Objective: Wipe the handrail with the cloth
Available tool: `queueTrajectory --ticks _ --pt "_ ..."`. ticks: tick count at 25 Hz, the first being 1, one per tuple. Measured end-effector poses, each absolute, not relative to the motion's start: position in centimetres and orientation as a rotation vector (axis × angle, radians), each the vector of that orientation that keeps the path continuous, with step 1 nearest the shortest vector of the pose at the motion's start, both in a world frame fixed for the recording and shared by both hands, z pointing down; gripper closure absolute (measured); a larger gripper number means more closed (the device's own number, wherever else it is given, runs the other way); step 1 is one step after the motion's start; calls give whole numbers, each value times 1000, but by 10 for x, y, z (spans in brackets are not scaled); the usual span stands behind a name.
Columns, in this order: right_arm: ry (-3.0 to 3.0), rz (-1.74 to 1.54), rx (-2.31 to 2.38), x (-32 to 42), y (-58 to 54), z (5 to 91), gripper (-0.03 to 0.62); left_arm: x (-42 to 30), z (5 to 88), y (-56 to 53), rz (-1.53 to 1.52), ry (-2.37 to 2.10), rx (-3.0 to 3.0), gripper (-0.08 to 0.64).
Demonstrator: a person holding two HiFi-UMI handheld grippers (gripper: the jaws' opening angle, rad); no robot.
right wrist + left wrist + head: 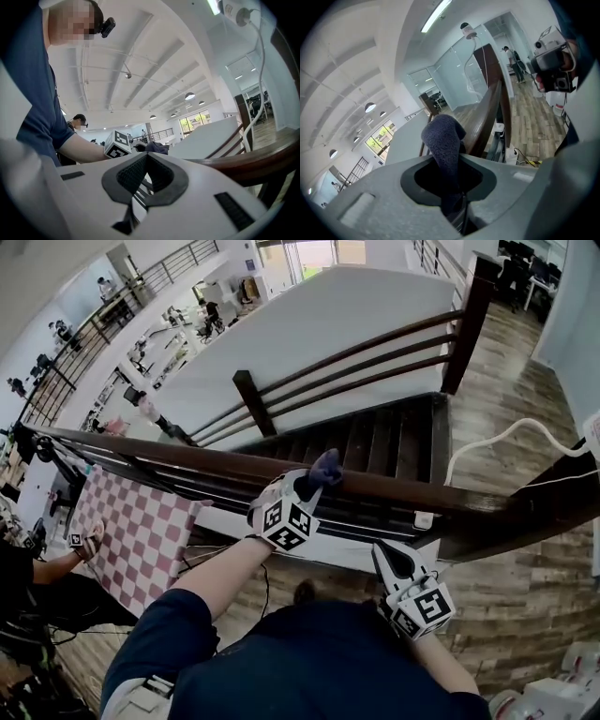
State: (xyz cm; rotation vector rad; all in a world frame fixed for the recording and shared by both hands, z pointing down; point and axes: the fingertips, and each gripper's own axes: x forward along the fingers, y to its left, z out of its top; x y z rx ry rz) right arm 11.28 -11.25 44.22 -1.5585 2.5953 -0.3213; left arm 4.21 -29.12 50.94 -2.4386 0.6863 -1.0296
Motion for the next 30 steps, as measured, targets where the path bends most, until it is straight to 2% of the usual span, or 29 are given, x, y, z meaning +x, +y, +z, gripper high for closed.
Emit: queueTrajectory --ticks 5,10,30 --pt "2559 -319 -1607 155 -90 446 581 101 513 -265 -1034 597 -2399 488" --pt "2503 -306 -1668 153 -89 449 581 119 515 -258 -1028 485 -2368 488" --pt "2134 -359 -2006 274 21 475 581 347 516 -152 -967 107 -2301 488"
